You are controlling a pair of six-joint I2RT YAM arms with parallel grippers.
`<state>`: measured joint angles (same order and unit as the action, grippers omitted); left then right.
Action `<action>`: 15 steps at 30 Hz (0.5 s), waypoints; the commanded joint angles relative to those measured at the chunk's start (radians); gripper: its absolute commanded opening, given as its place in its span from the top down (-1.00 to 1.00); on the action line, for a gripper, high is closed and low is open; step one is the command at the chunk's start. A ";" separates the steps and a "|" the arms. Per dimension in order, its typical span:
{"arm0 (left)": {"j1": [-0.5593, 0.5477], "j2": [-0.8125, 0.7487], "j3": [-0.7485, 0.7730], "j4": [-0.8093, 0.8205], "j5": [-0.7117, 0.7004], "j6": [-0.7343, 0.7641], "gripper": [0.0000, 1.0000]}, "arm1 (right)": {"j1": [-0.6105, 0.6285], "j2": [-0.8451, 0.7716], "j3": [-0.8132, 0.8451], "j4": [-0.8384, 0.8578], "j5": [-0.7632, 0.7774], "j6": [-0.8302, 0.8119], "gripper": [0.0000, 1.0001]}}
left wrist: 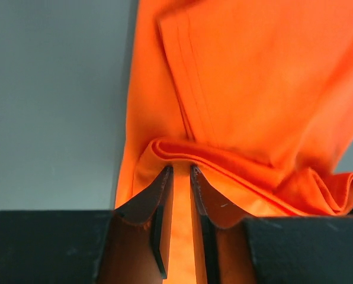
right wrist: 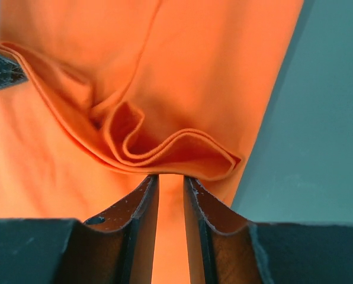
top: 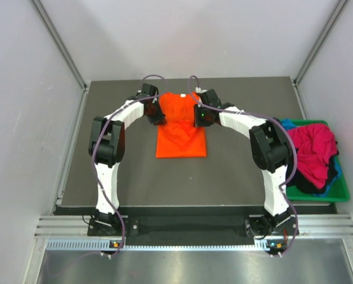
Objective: Fold and stack the t-shirts
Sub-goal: Fold the tshirt
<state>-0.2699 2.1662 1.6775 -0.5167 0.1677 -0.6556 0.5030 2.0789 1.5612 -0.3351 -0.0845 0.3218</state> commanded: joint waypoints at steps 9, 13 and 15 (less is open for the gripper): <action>0.006 0.061 0.126 -0.069 -0.215 0.008 0.59 | -0.052 0.090 0.125 0.036 0.043 -0.036 0.50; 0.008 0.034 0.131 -0.095 -0.228 0.007 0.59 | -0.054 0.081 0.129 0.030 0.054 -0.038 0.49; 0.009 0.012 0.137 -0.124 -0.217 0.008 0.58 | -0.054 0.063 0.146 0.002 0.042 -0.038 0.46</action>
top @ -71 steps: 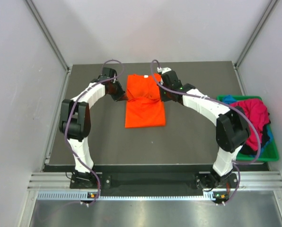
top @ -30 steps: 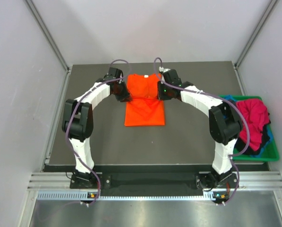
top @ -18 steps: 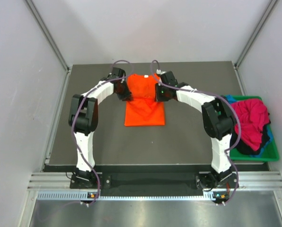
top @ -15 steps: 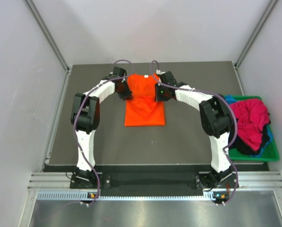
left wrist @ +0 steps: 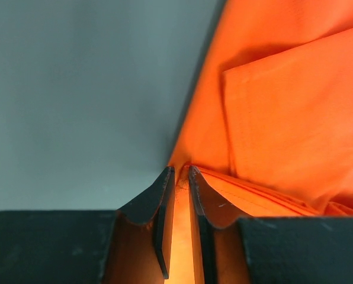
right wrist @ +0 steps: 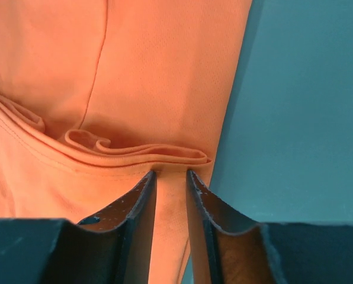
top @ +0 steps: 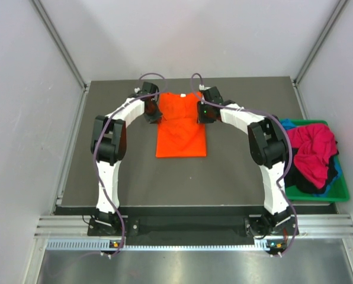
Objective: Fold and stack the t-shirts
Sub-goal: Fold the tshirt
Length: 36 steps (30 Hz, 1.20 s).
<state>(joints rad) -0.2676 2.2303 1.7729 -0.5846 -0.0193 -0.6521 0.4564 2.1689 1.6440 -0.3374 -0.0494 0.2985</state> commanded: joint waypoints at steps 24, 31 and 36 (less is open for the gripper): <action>0.005 -0.495 -0.632 0.115 0.254 0.083 0.33 | -0.005 -0.457 -0.562 0.089 -0.216 0.053 0.24; 0.004 -0.475 -0.655 0.129 0.268 0.083 0.38 | -0.007 -0.452 -0.613 0.153 -0.239 0.059 0.27; 0.001 -0.466 -0.679 0.143 0.269 0.083 0.40 | -0.005 -0.452 -0.655 0.198 -0.273 0.080 0.28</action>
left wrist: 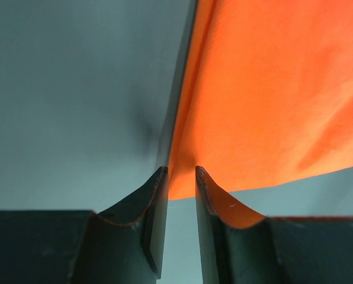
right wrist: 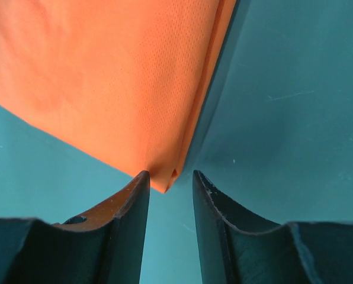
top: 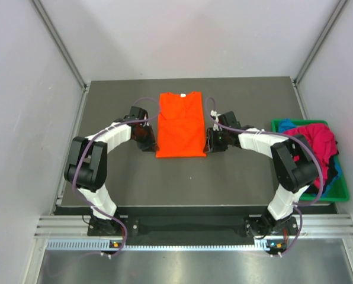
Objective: Fold and stack the t-shirts
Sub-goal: Fold the tshirt
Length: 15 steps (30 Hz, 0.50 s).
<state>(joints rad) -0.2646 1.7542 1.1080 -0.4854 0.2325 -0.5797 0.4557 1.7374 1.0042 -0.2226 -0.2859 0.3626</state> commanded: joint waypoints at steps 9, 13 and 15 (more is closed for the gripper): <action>-0.021 -0.010 -0.065 0.079 0.033 -0.006 0.97 | -0.002 -0.022 -0.075 0.150 -0.064 0.041 0.43; -0.035 -0.027 -0.092 0.091 0.034 -0.016 1.00 | -0.002 -0.025 -0.084 0.166 -0.070 0.044 0.78; -0.041 -0.036 -0.100 0.093 0.024 -0.022 1.00 | -0.002 -0.024 -0.087 0.170 -0.064 0.050 1.00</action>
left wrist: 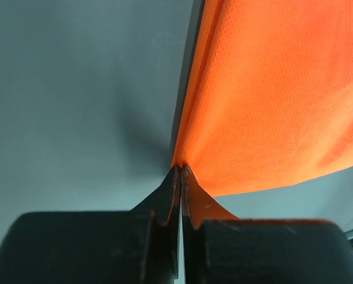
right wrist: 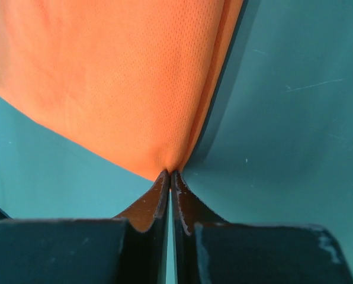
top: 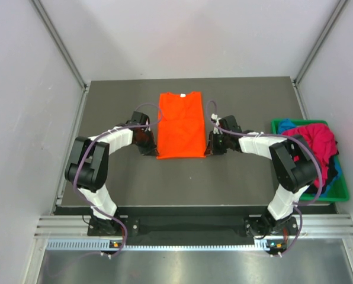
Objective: Fold and stack the t-shirts
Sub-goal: Fold the tshirt
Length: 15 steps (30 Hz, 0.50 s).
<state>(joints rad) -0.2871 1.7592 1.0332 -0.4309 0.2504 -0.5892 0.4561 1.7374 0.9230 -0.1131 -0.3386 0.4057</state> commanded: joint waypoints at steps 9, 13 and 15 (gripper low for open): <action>-0.026 -0.073 -0.071 0.035 -0.094 -0.034 1.00 | -0.002 -0.045 -0.059 0.070 0.081 0.025 1.00; -0.029 -0.073 -0.079 0.027 -0.117 -0.037 1.00 | -0.002 -0.058 -0.079 0.066 0.105 0.027 1.00; -0.030 -0.075 -0.087 0.030 -0.114 -0.038 1.00 | -0.002 -0.073 -0.085 0.070 0.121 0.027 1.00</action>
<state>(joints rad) -0.3126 1.7100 0.9749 -0.3908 0.1780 -0.6289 0.4564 1.7088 0.8566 -0.0479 -0.2848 0.4397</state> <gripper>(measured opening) 0.011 0.007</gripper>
